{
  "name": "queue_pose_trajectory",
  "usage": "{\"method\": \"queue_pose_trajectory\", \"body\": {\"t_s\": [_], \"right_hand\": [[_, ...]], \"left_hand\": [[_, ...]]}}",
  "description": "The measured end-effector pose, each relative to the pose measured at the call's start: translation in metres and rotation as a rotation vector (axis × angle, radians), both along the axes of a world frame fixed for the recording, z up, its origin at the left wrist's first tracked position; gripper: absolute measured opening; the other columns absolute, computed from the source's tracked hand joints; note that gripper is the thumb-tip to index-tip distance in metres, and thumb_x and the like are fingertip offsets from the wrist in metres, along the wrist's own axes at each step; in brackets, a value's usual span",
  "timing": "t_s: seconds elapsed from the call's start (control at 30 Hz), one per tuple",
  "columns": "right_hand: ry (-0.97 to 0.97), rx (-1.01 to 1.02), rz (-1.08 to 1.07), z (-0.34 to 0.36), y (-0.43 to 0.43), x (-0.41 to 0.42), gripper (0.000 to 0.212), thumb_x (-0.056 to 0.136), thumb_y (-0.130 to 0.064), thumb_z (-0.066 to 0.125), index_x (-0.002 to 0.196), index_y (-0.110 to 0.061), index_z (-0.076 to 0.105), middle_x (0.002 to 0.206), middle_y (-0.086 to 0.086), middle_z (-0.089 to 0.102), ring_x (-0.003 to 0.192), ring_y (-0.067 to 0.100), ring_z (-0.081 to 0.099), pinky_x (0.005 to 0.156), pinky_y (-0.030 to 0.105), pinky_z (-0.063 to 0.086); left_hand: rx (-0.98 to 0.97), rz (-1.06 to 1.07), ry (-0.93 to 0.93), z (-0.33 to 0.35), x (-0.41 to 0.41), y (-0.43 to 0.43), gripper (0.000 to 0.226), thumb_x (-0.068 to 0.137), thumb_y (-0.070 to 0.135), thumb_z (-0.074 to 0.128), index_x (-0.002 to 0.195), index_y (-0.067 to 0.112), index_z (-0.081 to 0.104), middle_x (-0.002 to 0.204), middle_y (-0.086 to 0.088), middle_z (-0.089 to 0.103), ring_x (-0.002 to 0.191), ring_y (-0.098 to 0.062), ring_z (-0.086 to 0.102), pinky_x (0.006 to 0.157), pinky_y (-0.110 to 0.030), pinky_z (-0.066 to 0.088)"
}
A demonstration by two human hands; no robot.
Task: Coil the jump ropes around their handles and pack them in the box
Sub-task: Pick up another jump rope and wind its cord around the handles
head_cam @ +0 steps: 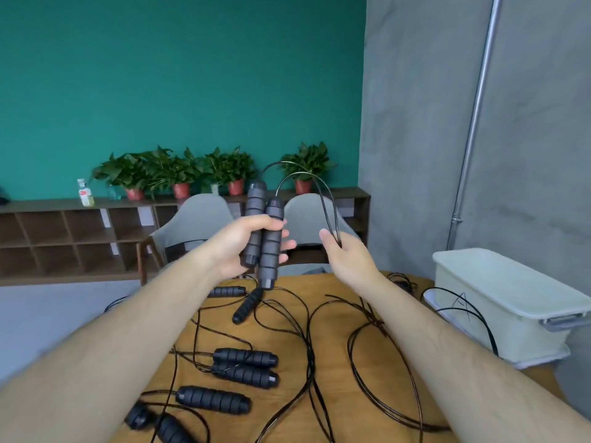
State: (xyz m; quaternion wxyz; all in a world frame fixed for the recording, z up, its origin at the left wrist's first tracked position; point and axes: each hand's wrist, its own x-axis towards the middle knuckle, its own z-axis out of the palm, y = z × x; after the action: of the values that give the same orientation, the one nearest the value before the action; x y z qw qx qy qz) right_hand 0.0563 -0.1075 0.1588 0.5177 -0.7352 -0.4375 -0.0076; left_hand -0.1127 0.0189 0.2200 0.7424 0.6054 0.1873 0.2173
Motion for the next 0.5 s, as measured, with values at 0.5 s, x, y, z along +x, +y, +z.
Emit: {"method": "queue_pose_trajectory", "body": {"t_s": [0.5], "right_hand": [[-0.243, -0.17, 0.085, 0.002, -0.001, -0.008, 0.034, 0.106, -0.033, 0.041, 0.076, -0.022, 0.051, 0.078, 0.0, 0.063, 0.074, 0.019, 0.058, 0.065, 0.034, 0.044]], "left_hand": [[0.117, -0.059, -0.214, -0.002, 0.031, -0.034, 0.018, 0.092, 0.005, 0.064, 0.11, 0.007, 0.065, 0.086, -0.008, 0.068, 0.082, -0.024, 0.068, 0.081, -0.039, 0.059]]}}
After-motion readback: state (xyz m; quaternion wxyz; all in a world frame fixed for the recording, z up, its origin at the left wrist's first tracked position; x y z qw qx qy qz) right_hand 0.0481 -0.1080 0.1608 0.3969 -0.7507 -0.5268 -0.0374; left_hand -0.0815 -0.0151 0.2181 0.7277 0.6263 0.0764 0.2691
